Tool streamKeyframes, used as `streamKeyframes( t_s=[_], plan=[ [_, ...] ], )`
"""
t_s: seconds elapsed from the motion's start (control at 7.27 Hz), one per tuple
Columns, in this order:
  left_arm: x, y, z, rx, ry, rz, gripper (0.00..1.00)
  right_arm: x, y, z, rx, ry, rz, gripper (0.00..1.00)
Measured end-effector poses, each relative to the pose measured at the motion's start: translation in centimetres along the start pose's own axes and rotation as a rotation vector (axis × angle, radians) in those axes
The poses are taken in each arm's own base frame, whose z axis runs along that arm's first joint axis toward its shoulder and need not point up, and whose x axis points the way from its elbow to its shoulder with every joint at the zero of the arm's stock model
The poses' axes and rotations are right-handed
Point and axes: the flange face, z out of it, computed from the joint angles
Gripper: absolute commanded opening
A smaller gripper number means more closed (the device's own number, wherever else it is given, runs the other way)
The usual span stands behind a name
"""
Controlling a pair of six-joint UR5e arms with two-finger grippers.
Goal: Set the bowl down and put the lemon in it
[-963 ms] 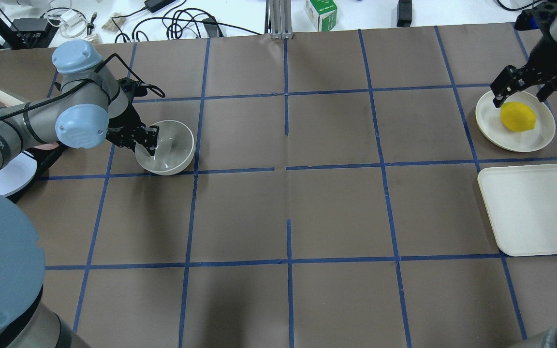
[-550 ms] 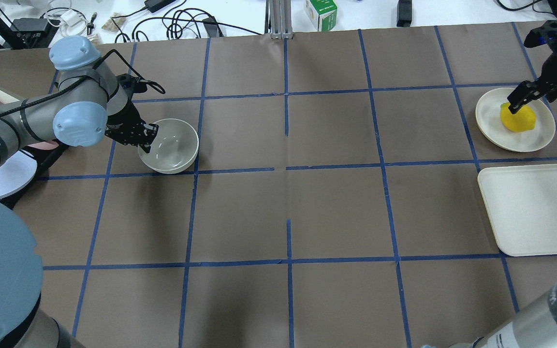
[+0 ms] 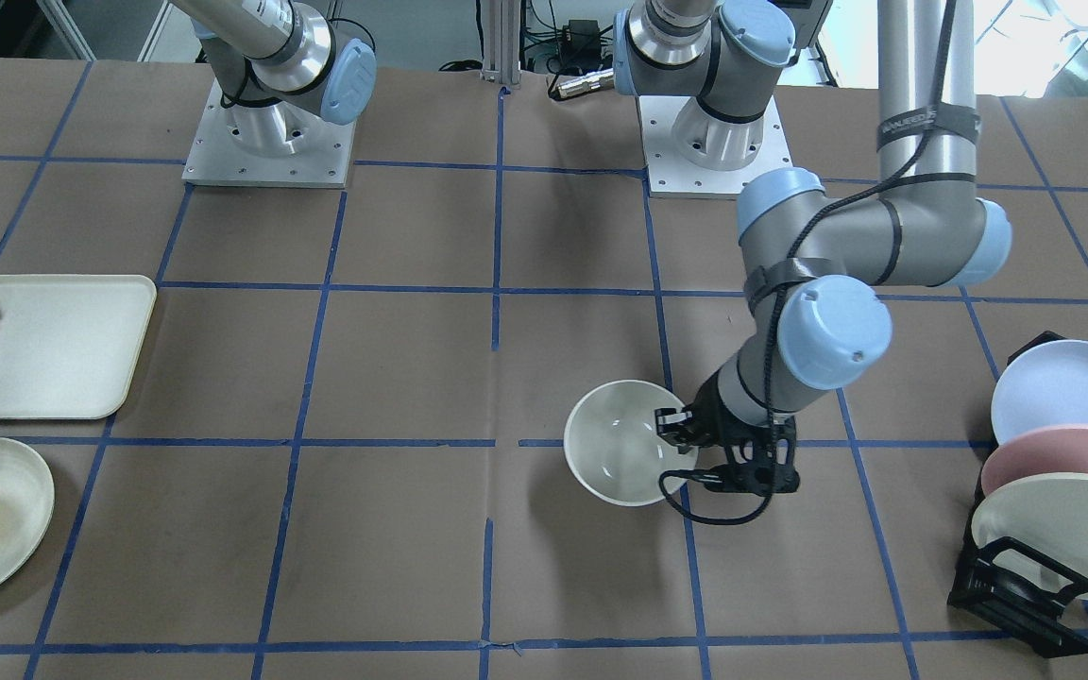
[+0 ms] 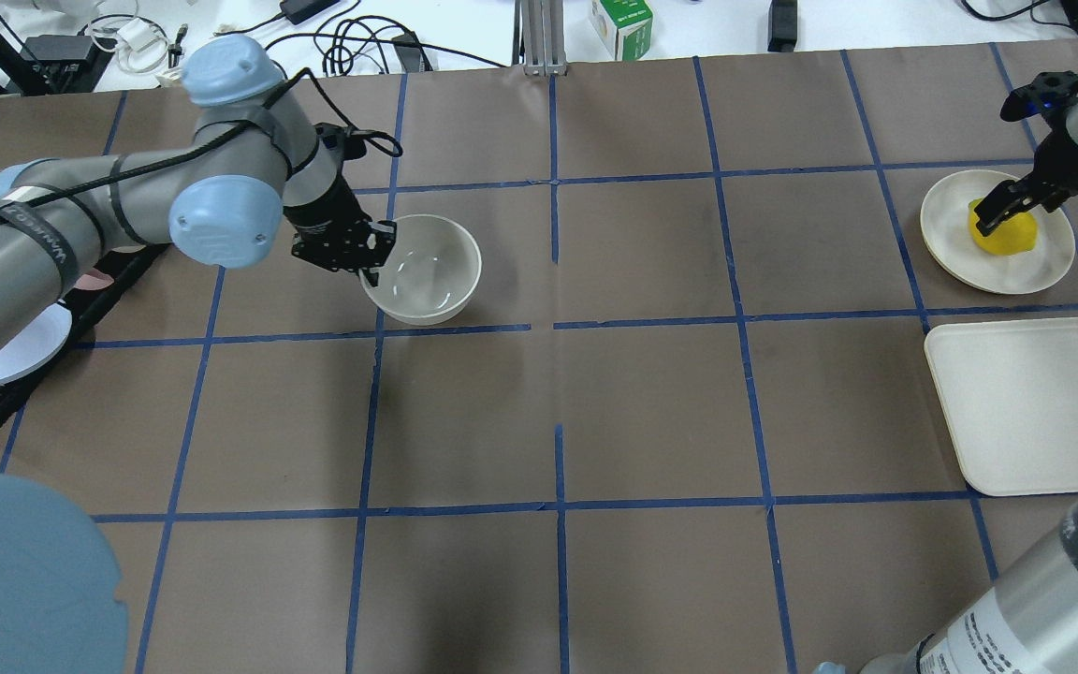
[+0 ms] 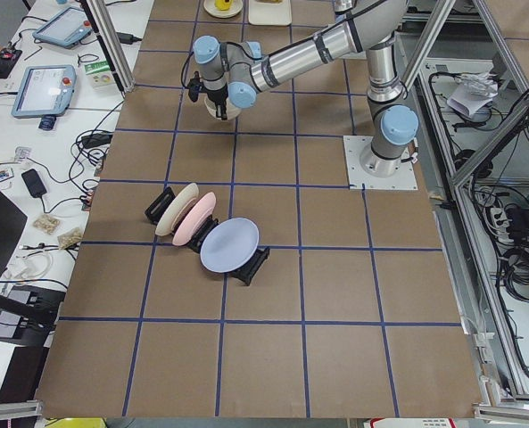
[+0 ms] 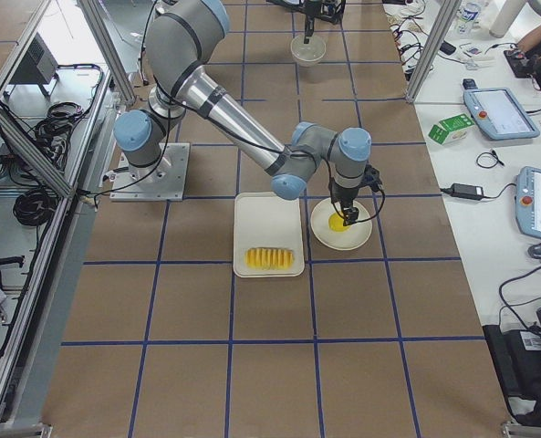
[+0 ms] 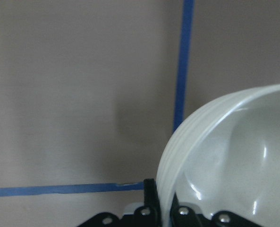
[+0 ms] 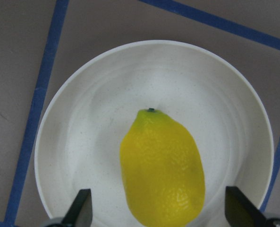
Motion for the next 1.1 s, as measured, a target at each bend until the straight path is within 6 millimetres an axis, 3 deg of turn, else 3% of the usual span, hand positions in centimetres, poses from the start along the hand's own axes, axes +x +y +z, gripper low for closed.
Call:
streamKeyframes(
  t_s=[0.14,0.28,0.41,0.69,0.96,1.1],
  plan=[
    [4.0,0.8,0.7,0.010,0.029,-0.038,0.00,0.1,-0.1,1.0,-0.009,-0.010,0.000,0.68],
    [7.4,1.6,1.6,0.026,0.047,-0.061,0.00,0.1,-0.1,1.7,-0.015,-0.017,0.000,0.31],
    [9.3,2.3,2.2,0.035,0.057,-0.066,0.00,0.1,-0.2,2.1,-0.019,-0.020,-0.001,0.00],
    [11.1,3.0,3.3,0.030,0.058,-0.062,0.00,0.3,-0.2,1.8,-0.022,-0.014,-0.002,0.00],
    [11.8,3.2,4.3,0.015,0.053,-0.043,0.64,0.2,-0.3,-1.1,-0.021,-0.002,0.000,0.00],
    [11.9,3.2,4.5,0.015,0.052,-0.036,0.83,-0.9,-0.3,-4.1,-0.022,-0.011,0.014,0.00]
  ],
)
